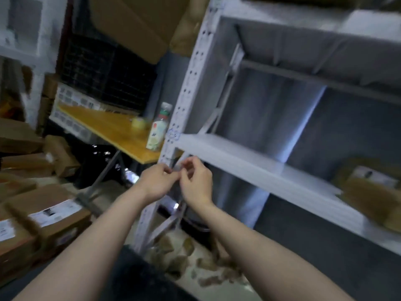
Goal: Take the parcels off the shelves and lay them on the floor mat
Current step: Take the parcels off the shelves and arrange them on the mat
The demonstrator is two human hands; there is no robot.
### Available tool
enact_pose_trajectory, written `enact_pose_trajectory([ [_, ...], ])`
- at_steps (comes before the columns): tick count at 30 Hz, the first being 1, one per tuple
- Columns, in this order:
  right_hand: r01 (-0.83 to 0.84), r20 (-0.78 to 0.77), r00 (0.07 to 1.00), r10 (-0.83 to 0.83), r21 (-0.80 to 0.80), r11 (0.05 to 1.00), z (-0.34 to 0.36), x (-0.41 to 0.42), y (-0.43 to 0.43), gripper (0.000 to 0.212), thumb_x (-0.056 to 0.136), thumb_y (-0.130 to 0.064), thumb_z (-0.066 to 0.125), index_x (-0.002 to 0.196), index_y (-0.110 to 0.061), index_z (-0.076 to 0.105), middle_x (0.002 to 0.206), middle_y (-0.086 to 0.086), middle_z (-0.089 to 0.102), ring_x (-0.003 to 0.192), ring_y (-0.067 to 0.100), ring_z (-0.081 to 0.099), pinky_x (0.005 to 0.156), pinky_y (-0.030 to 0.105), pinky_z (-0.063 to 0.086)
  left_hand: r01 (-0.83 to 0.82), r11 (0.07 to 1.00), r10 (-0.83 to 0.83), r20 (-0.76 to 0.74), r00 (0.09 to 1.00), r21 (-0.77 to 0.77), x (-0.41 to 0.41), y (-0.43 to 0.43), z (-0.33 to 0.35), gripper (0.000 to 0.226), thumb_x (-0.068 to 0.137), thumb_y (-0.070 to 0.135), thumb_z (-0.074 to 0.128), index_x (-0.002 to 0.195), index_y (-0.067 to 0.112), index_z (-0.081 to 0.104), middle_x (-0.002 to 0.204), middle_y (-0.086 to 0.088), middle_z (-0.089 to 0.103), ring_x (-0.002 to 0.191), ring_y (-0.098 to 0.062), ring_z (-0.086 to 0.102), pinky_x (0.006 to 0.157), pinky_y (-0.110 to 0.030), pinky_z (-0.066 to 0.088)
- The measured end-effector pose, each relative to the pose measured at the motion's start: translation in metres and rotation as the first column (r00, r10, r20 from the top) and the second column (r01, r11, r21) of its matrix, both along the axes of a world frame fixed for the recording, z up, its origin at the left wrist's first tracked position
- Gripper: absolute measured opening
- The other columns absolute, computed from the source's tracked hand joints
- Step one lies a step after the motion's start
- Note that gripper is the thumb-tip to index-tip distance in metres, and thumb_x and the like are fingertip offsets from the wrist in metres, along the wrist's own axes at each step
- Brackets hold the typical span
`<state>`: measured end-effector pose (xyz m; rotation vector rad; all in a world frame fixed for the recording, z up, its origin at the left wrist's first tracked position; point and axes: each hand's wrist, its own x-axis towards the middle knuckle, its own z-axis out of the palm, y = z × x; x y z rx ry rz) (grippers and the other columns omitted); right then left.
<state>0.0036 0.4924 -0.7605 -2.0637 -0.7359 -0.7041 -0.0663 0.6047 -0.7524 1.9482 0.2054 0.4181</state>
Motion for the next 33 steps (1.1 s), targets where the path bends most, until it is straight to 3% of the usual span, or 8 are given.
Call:
enact_pose_trajectory([
  [5, 0.225, 0.229, 0.948, -0.22, 0.003, 0.974, 0.072, 0.008, -0.086, 0.014, 0.082, -0.007, 0.061, 0.094, -0.013, 0.063, 0.09, 0.001, 0.067, 0.082, 0.023, 0.062, 0.074, 0.037, 0.048, 0.073, 0.997, -0.071, 0.184, 0.98, -0.004, -0.003, -0.059, 0.057, 0.034, 0.096, 0.033, 0.059, 0.114, 0.005, 0.064, 0.111, -0.017, 0.067, 0.105, -0.033, 0.064, 0.092, -0.039, 0.052],
  [9, 0.476, 0.398, 0.799, -0.45, 0.038, 0.879, 0.107, 0.014, -0.158, 0.022, 0.075, -0.009, 0.065, 0.097, -0.01, 0.063, 0.102, 0.004, 0.064, 0.103, 0.028, 0.055, 0.082, 0.034, 0.041, 0.138, 0.99, -0.127, 0.269, 0.955, -0.022, -0.006, -0.092, 0.079, 0.031, 0.096, 0.036, 0.058, 0.113, 0.011, 0.064, 0.113, -0.012, 0.067, 0.106, -0.03, 0.064, 0.092, -0.039, 0.052],
  [13, 0.805, 0.374, 0.532, -0.76, 0.055, 0.591, 0.137, 0.023, -0.233, 0.044, 0.072, -0.031, 0.07, 0.112, -0.017, 0.058, 0.126, 0.004, 0.055, 0.118, 0.029, 0.046, 0.094, 0.042, 0.037, 0.227, 0.973, -0.204, 0.337, 0.919, -0.031, -0.01, -0.128, 0.092, 0.023, 0.094, 0.039, 0.058, 0.104, 0.019, 0.063, 0.104, -0.003, 0.066, 0.101, -0.024, 0.065, 0.086, -0.037, 0.051],
  [17, 0.956, 0.275, 0.294, -0.915, -0.087, 0.281, 0.145, 0.018, -0.294, 0.068, 0.066, -0.048, 0.075, 0.122, -0.016, 0.05, 0.138, 0.011, 0.046, 0.125, 0.036, 0.04, 0.103, 0.05, 0.032, 0.28, 0.96, -0.248, 0.386, 0.889, -0.026, -0.016, -0.17, 0.093, 0.024, 0.093, 0.04, 0.058, 0.104, 0.02, 0.064, 0.094, 0.004, 0.066, 0.094, -0.02, 0.067, 0.074, -0.031, 0.049],
  [20, 0.938, 0.149, 0.183, -0.972, -0.322, 0.127, 0.144, 0.01, -0.32, 0.086, 0.065, -0.057, 0.073, 0.133, -0.015, 0.042, 0.141, 0.015, 0.043, 0.132, 0.04, 0.035, 0.108, 0.063, 0.026, 0.335, 0.941, -0.329, 0.355, 0.875, 0.046, -0.024, -0.2, 0.085, 0.032, 0.092, 0.041, 0.059, 0.114, 0.018, 0.063, 0.099, 0.003, 0.066, 0.098, -0.02, 0.063, 0.084, -0.03, 0.045],
  [24, 0.753, -0.074, 0.165, -0.984, -0.635, 0.174, 0.165, 0.0, -0.328, 0.112, 0.063, -0.066, 0.075, 0.148, -0.012, 0.027, 0.145, 0.018, 0.037, 0.135, 0.041, 0.03, 0.096, 0.052, 0.037, 0.355, 0.928, -0.372, 0.321, 0.871, 0.113, -0.028, -0.215, 0.08, 0.038, 0.093, 0.044, 0.056, 0.121, 0.019, 0.06, 0.105, 0.006, 0.064, 0.102, -0.017, 0.057, 0.09, -0.031, 0.042],
  [30, 0.688, 0.008, 0.078, -0.997, -0.724, 0.048, 0.181, -0.001, -0.336, 0.104, 0.066, -0.07, 0.072, 0.146, -0.011, 0.04, 0.154, 0.023, 0.025, 0.142, 0.041, 0.02, 0.113, 0.046, 0.021, 0.289, 0.948, -0.316, 0.263, 0.912, 0.136, -0.026, -0.189, 0.074, 0.041, 0.094, 0.046, 0.055, 0.123, 0.019, 0.057, 0.104, 0.007, 0.06, 0.102, -0.017, 0.056, 0.084, -0.029, 0.039],
  [33, 0.724, -0.068, 0.061, -0.996, -0.683, 0.091, 0.185, 0.002, -0.338, 0.116, 0.059, -0.073, 0.076, 0.149, -0.014, 0.035, 0.156, 0.021, 0.022, 0.142, 0.039, 0.021, 0.116, 0.046, 0.014, 0.228, 0.954, -0.269, 0.221, 0.937, 0.194, -0.025, -0.167, 0.068, 0.038, 0.093, 0.046, 0.055, 0.119, 0.019, 0.057, 0.095, 0.007, 0.06, 0.096, -0.02, 0.058, 0.082, -0.033, 0.045],
])
